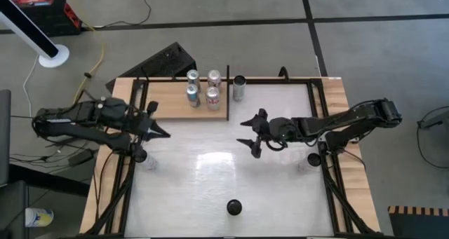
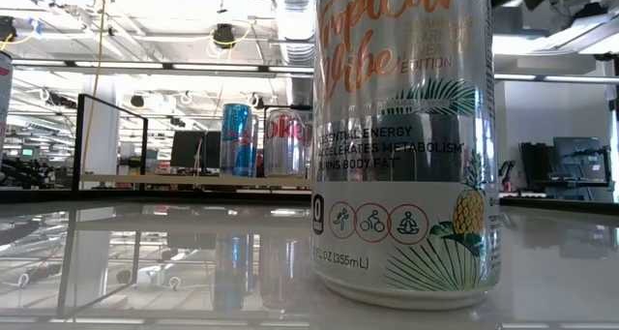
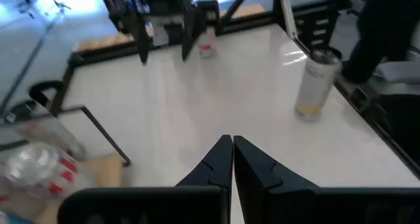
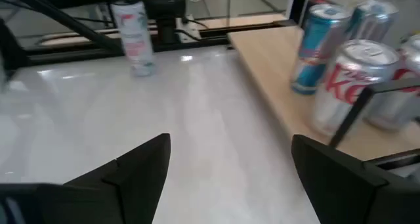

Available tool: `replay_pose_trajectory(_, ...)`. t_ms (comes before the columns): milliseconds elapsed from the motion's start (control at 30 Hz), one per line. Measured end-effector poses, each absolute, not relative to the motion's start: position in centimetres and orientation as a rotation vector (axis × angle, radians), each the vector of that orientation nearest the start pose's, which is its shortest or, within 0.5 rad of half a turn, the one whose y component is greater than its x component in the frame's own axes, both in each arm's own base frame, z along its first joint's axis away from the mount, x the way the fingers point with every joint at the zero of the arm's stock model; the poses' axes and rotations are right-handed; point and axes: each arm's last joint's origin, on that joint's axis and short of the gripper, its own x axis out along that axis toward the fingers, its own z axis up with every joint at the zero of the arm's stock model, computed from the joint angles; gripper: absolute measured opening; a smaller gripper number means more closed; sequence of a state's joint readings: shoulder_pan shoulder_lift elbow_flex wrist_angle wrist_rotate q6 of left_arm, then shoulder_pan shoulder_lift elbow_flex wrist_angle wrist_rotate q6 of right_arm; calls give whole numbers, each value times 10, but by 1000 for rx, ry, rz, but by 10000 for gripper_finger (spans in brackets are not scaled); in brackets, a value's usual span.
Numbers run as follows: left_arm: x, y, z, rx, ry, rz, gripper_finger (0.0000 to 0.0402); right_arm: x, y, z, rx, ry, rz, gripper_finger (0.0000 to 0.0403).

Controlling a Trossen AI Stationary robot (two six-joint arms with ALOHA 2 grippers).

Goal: Place canned beverage on shelf
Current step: Put the right white-pink soda can on the shelf

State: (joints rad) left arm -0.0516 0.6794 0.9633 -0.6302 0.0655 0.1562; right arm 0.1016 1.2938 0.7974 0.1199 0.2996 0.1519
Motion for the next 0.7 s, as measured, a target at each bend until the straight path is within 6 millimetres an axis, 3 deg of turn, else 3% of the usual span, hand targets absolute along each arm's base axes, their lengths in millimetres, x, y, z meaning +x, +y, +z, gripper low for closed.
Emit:
replay_pose_trajectory(233, 112, -15, 344, 78, 366, -188, 0, 279, 43, 274, 206, 419, -181, 340)
replay_pose_trajectory(367, 110, -19, 340, 81, 396, -209, 0, 272, 63, 293, 329, 574, -134, 340)
replay_pose_trajectory(567, 117, -22, 337, 185, 412, -192, 0, 239, 89, 334, 558, 849, -247, 332)
replay_pose_trajectory(700, 124, -23, 336, 239, 422, -192, 0, 212, 103, 346, 707, 989, -380, 329)
